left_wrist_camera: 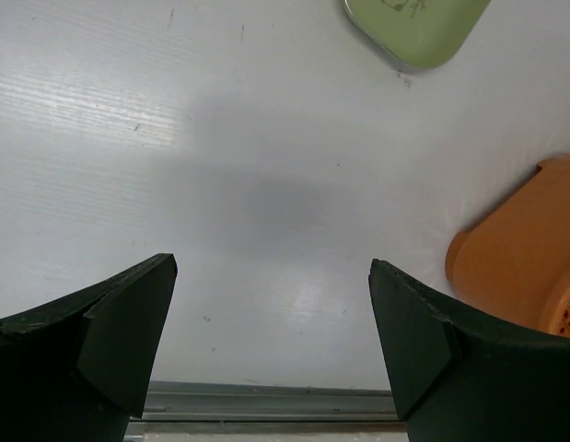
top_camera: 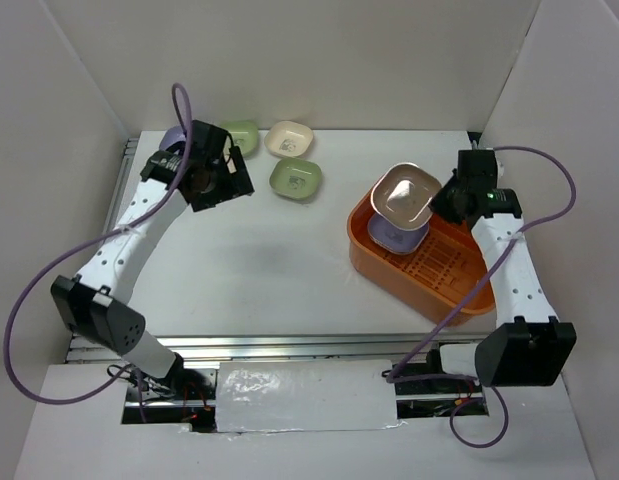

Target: Place the plates into the plastic bin on the countertop

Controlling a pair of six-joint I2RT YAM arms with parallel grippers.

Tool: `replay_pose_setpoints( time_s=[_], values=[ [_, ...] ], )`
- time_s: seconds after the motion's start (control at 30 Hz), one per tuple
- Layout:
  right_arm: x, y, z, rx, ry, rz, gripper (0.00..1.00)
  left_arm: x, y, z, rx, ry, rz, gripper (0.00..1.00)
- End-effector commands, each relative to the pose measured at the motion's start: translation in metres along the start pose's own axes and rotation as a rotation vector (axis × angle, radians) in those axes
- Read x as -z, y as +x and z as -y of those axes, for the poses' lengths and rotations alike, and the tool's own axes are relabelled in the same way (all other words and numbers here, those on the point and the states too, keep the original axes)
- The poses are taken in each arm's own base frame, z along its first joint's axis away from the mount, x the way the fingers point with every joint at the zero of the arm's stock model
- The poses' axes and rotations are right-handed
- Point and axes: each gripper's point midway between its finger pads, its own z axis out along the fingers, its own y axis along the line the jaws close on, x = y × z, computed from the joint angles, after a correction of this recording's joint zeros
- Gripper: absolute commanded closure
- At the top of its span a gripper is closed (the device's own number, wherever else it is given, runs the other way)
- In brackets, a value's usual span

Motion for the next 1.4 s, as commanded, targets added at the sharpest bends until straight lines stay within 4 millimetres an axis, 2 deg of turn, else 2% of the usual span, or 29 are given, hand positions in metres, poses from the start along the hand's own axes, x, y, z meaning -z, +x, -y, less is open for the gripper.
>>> replay_pose_setpoints(
  time_s=[0.0,0.07,0.1,0.13,0.17,0.2,0.23,0.3,0.33,0.37,0.43,0.47,0.53,0.57,0.67,0.77,0.8,0.87,0.9,1.1,1.2,1.27,1.3,1.33,1.37],
  values=[
    [-0.015,0.018,0.022,-0.016,0.026,-0.081,1.00,-0.033,-0.002,0.009,-0.043,0.029,-0.031,0.01],
    [-0.029,0.023,0.027,-0.040,0.047,-0.112,1.00,-0.048,-0.004,0.018,-0.040,0.060,-0.041,0.01],
    [-0.034,0.026,0.028,-0.048,0.049,-0.126,1.00,-0.064,-0.002,0.019,-0.044,0.056,-0.067,0.01],
    [-0.042,0.028,0.027,-0.065,0.047,-0.140,0.99,-0.072,-0.002,0.025,-0.040,0.077,-0.082,0.01],
    [-0.044,0.029,0.027,-0.074,0.046,-0.142,0.95,-0.091,0.004,0.025,-0.040,0.061,-0.119,0.01],
    [-0.047,0.030,0.026,-0.078,0.048,-0.147,0.88,-0.096,0.000,0.030,-0.039,0.073,-0.120,0.01],
    [-0.048,0.028,0.024,-0.089,0.049,-0.146,0.59,-0.103,0.000,0.034,-0.039,0.080,-0.127,0.01],
    [-0.043,0.024,0.018,-0.088,0.048,-0.124,0.22,-0.127,0.004,0.038,-0.038,0.084,-0.153,0.01],
    [-0.037,0.014,0.017,-0.083,0.058,-0.085,0.00,-0.135,0.004,0.040,-0.034,0.092,-0.160,0.01],
    [-0.031,0.008,0.014,-0.080,0.052,-0.064,0.00,-0.151,0.006,0.044,-0.029,0.114,-0.174,0.01],
    [-0.011,-0.011,0.006,-0.078,0.028,-0.007,0.00,-0.167,0.006,0.044,-0.015,0.120,-0.176,0.01],
    [-0.002,-0.016,0.002,-0.073,0.015,0.011,0.00,-0.184,0.008,0.043,-0.002,0.124,-0.185,0.01],
    [0.025,-0.031,-0.009,-0.053,-0.032,0.061,0.00,-0.200,0.007,0.040,0.023,0.125,-0.189,0.01],
    [0.039,-0.035,-0.015,-0.049,-0.067,0.085,0.00,-0.216,0.007,0.038,0.035,0.119,-0.188,0.01],
    [0.063,-0.033,-0.032,-0.021,-0.169,0.097,0.00,-0.243,0.005,0.032,0.077,0.102,-0.188,0.01],
    [0.088,-0.021,-0.043,-0.024,-0.297,0.094,0.00,-0.264,0.009,0.032,0.161,0.135,-0.216,0.01],
    [0.084,-0.013,-0.044,-0.030,-0.324,0.076,0.00,-0.269,0.003,0.041,0.187,0.186,-0.197,0.01],
    [0.092,0.003,-0.054,-0.022,-0.400,0.051,0.00,-0.281,0.008,0.040,0.266,0.194,-0.208,0.01],
    [0.088,0.014,-0.056,-0.015,-0.425,0.019,0.00,-0.286,0.006,0.045,0.311,0.223,-0.198,0.01],
    [0.079,0.041,-0.052,0.012,-0.419,-0.053,0.00,-0.298,0.003,0.053,0.405,0.247,-0.167,0.01],
    [0.080,0.041,-0.053,0.029,-0.425,-0.053,0.00,-0.303,0.007,0.056,0.400,0.221,-0.170,0.02],
    [0.082,0.036,-0.056,0.042,-0.430,-0.047,0.00,-0.310,0.009,0.055,0.376,0.138,-0.190,0.04],
    [0.084,0.035,-0.059,0.045,-0.442,-0.051,0.00,-0.313,0.003,0.067,0.356,0.132,-0.175,0.06],
    [0.084,0.032,-0.061,0.051,-0.446,-0.053,0.00,-0.316,0.014,0.054,0.341,0.043,-0.201,0.12],
    [0.090,0.026,-0.065,0.051,-0.460,-0.043,0.00,-0.316,0.020,0.061,0.335,0.032,-0.219,0.16]
  ],
)
